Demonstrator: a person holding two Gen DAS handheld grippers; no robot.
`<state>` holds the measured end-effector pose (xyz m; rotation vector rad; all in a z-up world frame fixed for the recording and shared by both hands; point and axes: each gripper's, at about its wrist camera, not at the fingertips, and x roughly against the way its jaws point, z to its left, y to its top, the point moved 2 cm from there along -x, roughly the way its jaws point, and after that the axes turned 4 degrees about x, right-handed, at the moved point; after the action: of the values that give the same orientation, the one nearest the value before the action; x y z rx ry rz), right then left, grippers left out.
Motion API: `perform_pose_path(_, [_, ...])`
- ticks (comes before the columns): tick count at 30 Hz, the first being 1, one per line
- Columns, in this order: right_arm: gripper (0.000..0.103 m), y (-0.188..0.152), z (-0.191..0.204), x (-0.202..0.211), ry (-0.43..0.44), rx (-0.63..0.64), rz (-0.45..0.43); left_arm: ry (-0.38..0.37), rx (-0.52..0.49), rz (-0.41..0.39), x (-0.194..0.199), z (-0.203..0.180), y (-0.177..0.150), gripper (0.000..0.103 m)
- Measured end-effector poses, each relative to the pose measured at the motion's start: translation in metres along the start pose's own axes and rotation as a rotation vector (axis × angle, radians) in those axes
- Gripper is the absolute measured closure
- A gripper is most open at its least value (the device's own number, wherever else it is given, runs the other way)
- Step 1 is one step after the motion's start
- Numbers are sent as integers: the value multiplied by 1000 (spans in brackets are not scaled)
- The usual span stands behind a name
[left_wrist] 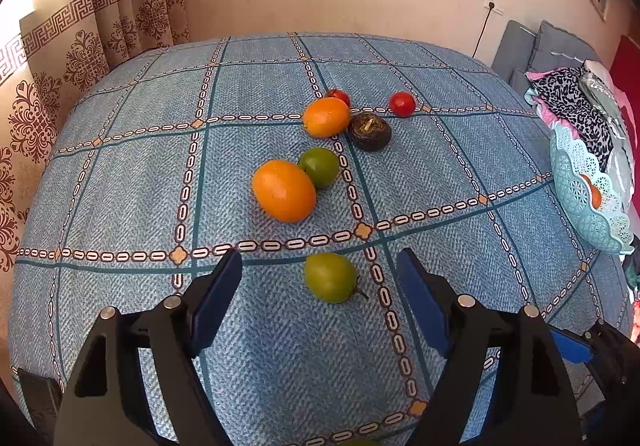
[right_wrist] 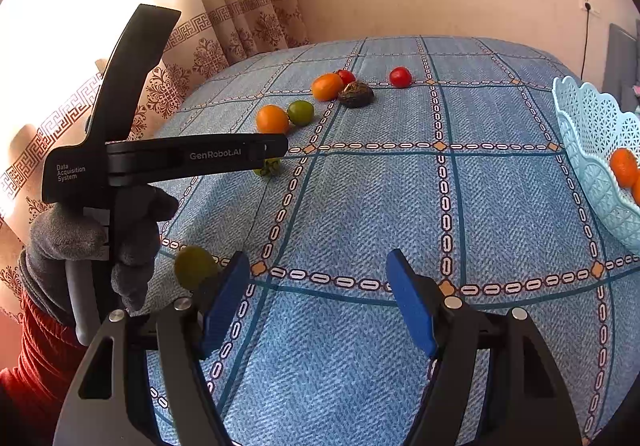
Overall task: Organize fruits
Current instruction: 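Withdraw the left tool from the basket back toward the fruits, then close the left tool on the green lime while the right tool grasps another green lime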
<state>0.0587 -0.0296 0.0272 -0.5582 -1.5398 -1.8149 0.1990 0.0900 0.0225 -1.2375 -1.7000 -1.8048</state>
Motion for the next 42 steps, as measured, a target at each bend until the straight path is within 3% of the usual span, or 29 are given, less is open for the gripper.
perform_pose_path(7, [32,0,7,-8,16,19,22,-33,-15,44,-14,-1,-1,54])
perform_pose_path(10, [32,1,8,-10,18,24,26,-50,-7,62,-20,1,-2,72])
perform_pose_path(17, [32,2,16,-16,26,43,43,-63,16,28,-10,8,-3,72])
perform_pose_path(23, [32,7,30,-25,54,74,51,21,17,-61,13,21,1,72])
perform_pose_path(29, [32,10,48,-35,100,101,62,55,47,-115,29,37,3,72])
perform_pose_path(37, [34,11,74,-44,150,150,72,55,93,-124,31,55,0,72])
perform_pose_path(42, [42,9,86,-51,192,168,83,55,108,-137,33,60,0,72])
